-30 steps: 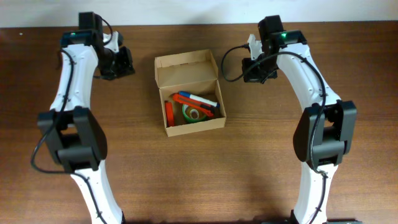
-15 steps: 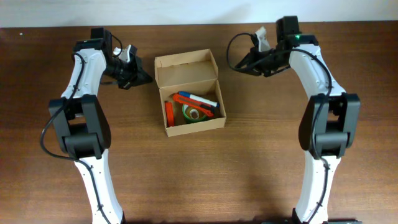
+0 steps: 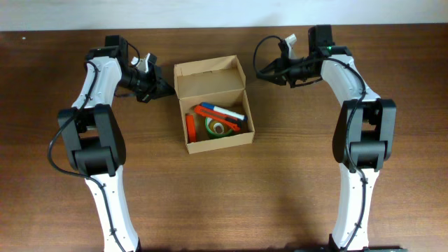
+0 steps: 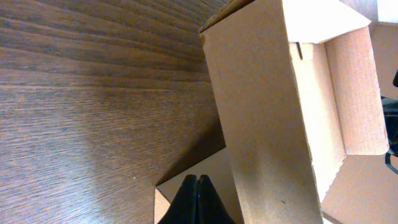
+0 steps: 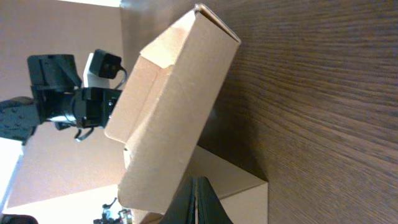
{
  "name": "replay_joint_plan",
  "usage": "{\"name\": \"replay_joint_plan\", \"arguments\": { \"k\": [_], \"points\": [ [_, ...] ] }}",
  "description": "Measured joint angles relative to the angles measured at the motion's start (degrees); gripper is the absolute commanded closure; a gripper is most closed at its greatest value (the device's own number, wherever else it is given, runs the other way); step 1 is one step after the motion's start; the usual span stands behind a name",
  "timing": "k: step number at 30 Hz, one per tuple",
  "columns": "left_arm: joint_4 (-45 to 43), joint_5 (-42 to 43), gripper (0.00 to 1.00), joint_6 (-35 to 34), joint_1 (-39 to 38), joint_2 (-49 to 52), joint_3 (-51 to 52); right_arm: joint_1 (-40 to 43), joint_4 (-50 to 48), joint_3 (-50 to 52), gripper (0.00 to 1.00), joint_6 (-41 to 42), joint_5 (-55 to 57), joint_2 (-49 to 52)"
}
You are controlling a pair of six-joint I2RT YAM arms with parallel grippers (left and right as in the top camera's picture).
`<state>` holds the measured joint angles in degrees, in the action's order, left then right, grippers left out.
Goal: Pack container
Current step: 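Grip the lid edges with both grippers and lift the lid upright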
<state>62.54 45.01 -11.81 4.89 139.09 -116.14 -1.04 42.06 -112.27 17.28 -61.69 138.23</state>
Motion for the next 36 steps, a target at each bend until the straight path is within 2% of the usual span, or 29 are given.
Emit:
{"name": "replay_joint_plan", "arguments": {
  "k": [10, 15, 26, 36],
  "points": [
    [-1.0, 0.9, 0.99, 0.0, 0.0, 4.1, 0.0, 0.0, -0.2, 0.0, 0.97, 1.8, -0.4, 2.3],
    [-5.2, 4.4, 0.98, -0.5, 0.0, 4.4, 0.0, 0.0, -0.2, 0.0, 0.96, 2.3, -0.3, 2.5],
    [-8.8, 10.7, 0.98, -2.0, 0.0, 4.4, 0.0, -2.5, -0.7, 0.0, 0.96, 3.5, -0.3, 5.9],
    [-11.4, 14.7, 0.98, -2.3, 0.0, 4.4, 0.0, -5.4, -6.3, 0.0, 0.96, 4.6, -1.8, 6.7]
  ]
}}
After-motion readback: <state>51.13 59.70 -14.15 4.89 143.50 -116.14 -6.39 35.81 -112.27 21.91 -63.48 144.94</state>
